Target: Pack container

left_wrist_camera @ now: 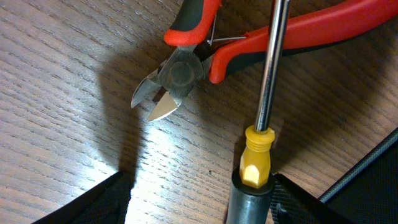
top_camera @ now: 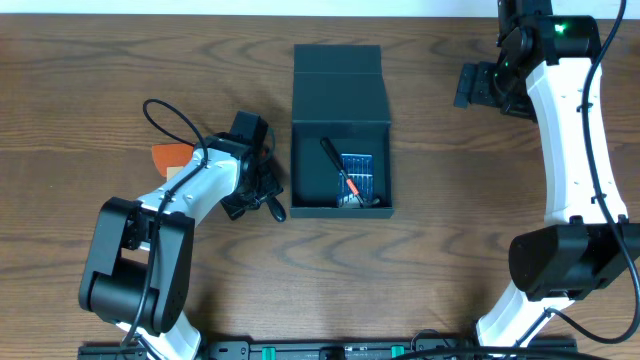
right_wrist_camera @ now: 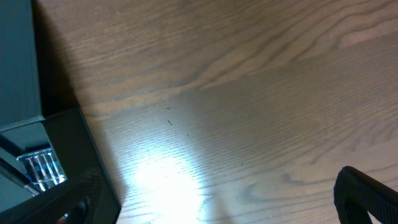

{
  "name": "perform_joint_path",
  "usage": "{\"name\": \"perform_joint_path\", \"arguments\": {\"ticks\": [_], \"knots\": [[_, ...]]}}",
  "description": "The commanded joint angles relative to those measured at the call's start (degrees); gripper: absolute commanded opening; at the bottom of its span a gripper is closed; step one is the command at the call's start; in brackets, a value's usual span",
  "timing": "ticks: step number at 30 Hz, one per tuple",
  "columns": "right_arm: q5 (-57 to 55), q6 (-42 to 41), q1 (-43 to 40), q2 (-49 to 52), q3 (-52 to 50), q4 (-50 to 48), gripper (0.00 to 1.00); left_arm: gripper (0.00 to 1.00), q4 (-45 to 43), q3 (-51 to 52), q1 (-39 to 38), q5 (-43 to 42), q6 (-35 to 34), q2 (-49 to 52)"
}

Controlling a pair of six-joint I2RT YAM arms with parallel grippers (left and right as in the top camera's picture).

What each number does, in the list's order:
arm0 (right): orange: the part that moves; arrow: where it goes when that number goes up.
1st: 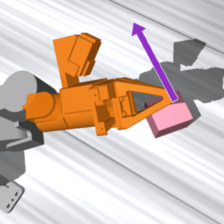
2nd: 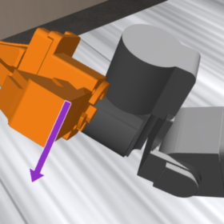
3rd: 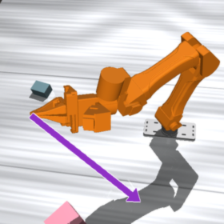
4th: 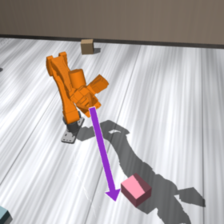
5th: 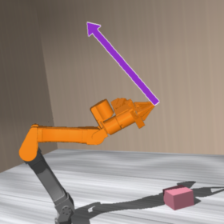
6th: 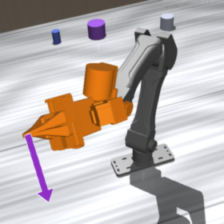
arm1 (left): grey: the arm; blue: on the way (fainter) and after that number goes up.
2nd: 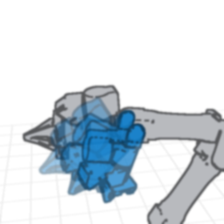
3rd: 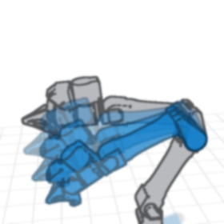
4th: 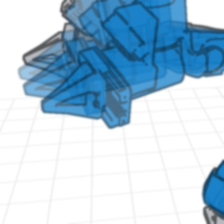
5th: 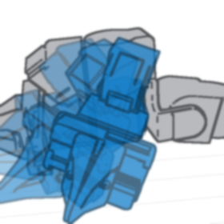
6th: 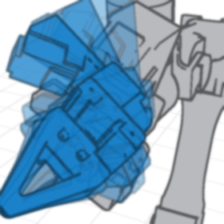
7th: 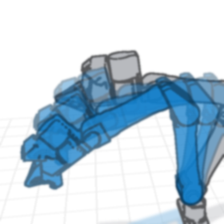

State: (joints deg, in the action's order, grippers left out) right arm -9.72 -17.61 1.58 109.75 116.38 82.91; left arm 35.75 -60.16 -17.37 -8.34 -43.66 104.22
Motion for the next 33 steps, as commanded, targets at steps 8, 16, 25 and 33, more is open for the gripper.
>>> {"name": "perform_joint_path", "arguments": {"ticks": [8, 16, 25, 33], "knots": [[-0.57, -0.81, -0.04, -0.39, 1.05, 0.09, 0.99, 0.72, 2.12, 0.70, -0.15, -3.21, -2.97, 2.99], [-0.57, -0.81, -0.07, -0.39, 1.05, 0.09, 0.99, 0.72, 3.56, 0.70, -0.90, -3.82, -4.28, 2.99], [-0.57, -0.81, -0.04, -0.39, 1.05, 0.09, 0.99, 0.72, 5.81, 0.70, -0.90, -2.58, -4.28, 2.99], [-0.57, -0.81, -0.04, -0.39, 1.05, 0.09, 0.99, 0.72, 7.10, 0.70, -0.90, -2.56, -3.58, 2.99]]}}
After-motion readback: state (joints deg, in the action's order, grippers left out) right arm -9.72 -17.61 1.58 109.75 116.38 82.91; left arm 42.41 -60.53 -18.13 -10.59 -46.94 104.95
